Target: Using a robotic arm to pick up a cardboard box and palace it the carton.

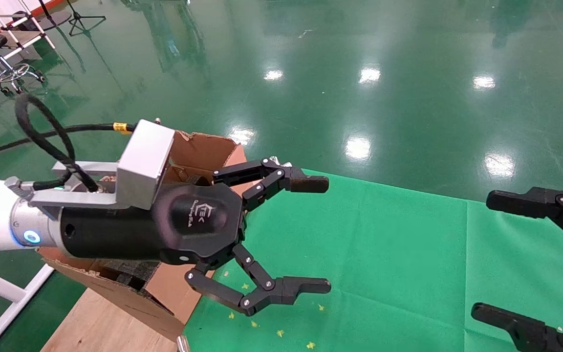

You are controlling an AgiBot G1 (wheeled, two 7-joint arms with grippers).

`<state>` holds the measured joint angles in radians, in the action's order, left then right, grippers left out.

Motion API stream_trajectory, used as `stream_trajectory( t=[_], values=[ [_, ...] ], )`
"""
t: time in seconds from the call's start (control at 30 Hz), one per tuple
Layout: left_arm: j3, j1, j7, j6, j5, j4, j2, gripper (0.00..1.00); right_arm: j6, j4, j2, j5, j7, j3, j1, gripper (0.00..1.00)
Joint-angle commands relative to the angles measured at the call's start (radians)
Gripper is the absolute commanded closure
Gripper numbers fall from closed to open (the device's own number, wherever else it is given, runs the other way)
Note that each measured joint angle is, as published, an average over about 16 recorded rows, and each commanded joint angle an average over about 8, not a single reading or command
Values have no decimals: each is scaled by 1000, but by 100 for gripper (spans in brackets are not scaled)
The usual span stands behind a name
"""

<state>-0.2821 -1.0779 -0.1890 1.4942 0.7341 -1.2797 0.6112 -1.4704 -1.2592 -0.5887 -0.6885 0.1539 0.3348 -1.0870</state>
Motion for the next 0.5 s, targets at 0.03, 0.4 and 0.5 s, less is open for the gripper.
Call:
stream_trajectory(
  t=[0.03,0.4,0.5],
  values=[
    [0,0,0,0,0,0,0,0,0,0,0,0,0,0,0,0],
    [0,0,0,0,0,0,0,0,0,0,0,0,0,0,0,0],
    [0,0,0,0,0,0,0,0,0,0,0,0,0,0,0,0]
  ],
)
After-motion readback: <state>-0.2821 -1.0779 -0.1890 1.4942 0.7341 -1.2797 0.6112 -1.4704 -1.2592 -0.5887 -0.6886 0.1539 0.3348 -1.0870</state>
